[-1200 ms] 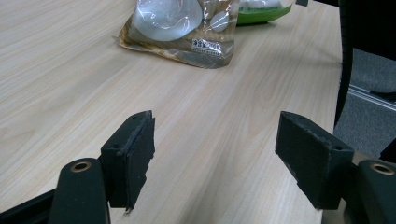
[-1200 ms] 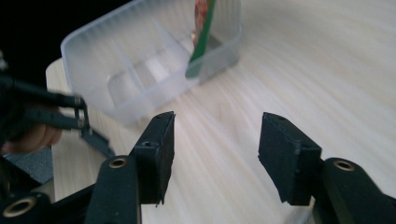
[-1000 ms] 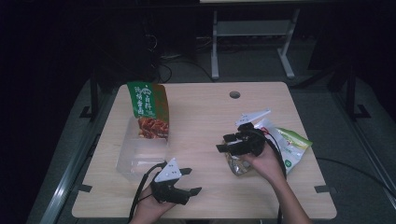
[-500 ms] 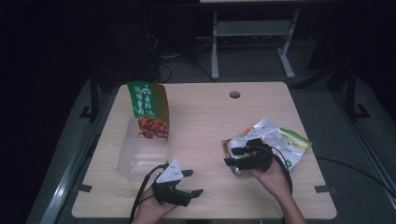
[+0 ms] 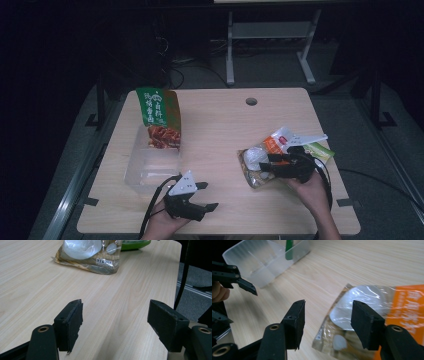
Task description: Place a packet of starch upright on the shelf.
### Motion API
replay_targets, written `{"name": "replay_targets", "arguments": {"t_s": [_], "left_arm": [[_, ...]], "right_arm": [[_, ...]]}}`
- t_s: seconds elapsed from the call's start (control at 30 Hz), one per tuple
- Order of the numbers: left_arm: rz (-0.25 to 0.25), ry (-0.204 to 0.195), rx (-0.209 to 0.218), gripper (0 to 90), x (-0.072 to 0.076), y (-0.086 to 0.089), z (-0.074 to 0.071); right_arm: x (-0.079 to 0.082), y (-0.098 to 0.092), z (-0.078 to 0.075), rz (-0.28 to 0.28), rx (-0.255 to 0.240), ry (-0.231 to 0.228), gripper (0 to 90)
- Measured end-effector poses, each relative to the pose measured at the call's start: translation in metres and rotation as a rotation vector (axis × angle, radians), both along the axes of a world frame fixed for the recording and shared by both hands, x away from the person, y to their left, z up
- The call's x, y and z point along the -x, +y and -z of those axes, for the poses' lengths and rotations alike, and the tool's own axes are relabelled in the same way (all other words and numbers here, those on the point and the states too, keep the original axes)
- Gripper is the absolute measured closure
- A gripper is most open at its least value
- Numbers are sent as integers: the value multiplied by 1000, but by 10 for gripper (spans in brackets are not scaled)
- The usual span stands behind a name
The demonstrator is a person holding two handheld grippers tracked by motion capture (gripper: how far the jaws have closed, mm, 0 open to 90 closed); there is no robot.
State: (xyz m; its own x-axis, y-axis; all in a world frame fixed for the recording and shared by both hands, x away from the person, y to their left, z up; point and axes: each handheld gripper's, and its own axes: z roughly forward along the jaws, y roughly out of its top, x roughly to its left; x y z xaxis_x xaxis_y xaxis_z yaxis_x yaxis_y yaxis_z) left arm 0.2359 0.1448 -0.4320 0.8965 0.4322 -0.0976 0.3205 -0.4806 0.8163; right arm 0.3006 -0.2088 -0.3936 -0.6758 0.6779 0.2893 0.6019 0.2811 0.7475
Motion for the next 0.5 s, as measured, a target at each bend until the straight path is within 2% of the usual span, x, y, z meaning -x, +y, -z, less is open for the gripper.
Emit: {"name": "replay_targets", "arguments": {"t_s": [0.2,0.3,0.47,0.5], "left_arm": [[0,6,-2,279,-1,-1,1],[0,3,-15,276,0,0,2],[-11,8,-9,276,-1,1,2],[-12,2,-11,276,-1,1,2]], "right_arm": [[5,-10,-4,-2,29,11,468],[8,-14,0,6,16,15,485],[15,-14,5,15,34,29,489],[18,-14,9,21,48,43,488]]}}
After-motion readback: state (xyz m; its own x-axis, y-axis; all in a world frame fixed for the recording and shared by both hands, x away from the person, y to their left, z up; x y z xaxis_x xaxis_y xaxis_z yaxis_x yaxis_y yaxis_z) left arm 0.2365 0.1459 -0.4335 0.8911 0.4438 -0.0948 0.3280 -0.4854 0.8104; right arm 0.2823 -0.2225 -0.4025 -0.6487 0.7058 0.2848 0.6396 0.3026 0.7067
